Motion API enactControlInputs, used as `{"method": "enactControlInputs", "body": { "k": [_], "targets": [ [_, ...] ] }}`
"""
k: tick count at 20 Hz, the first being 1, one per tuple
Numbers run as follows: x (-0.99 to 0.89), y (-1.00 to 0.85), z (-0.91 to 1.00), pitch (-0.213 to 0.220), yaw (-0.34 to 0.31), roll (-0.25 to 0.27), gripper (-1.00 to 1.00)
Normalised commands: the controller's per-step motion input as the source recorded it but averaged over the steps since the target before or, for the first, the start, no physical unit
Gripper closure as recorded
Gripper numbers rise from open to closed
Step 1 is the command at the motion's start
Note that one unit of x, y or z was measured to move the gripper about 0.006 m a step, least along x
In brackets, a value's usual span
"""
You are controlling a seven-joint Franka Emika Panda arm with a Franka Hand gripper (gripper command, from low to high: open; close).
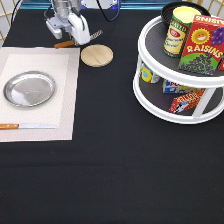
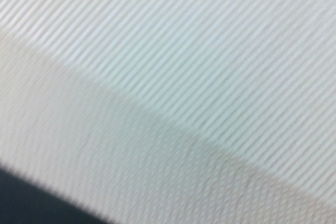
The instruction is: Arrange plate and fork
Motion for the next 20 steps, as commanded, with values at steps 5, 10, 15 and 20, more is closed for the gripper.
{"method": "enactControlInputs", "body": {
  "k": [5, 10, 15, 20],
  "targets": [
    [0.0, -0.51, 0.17, 0.089, -0.173, 0.0, 1.0],
    [0.08, -0.65, 0.13, 0.06, -0.1, -0.001, 1.0],
    [0.3, -0.82, 0.01, 0.016, -0.002, 0.003, 1.0],
    [0.37, -0.8, -0.05, 0.021, 0.0, 0.035, 1.0]
  ]
}}
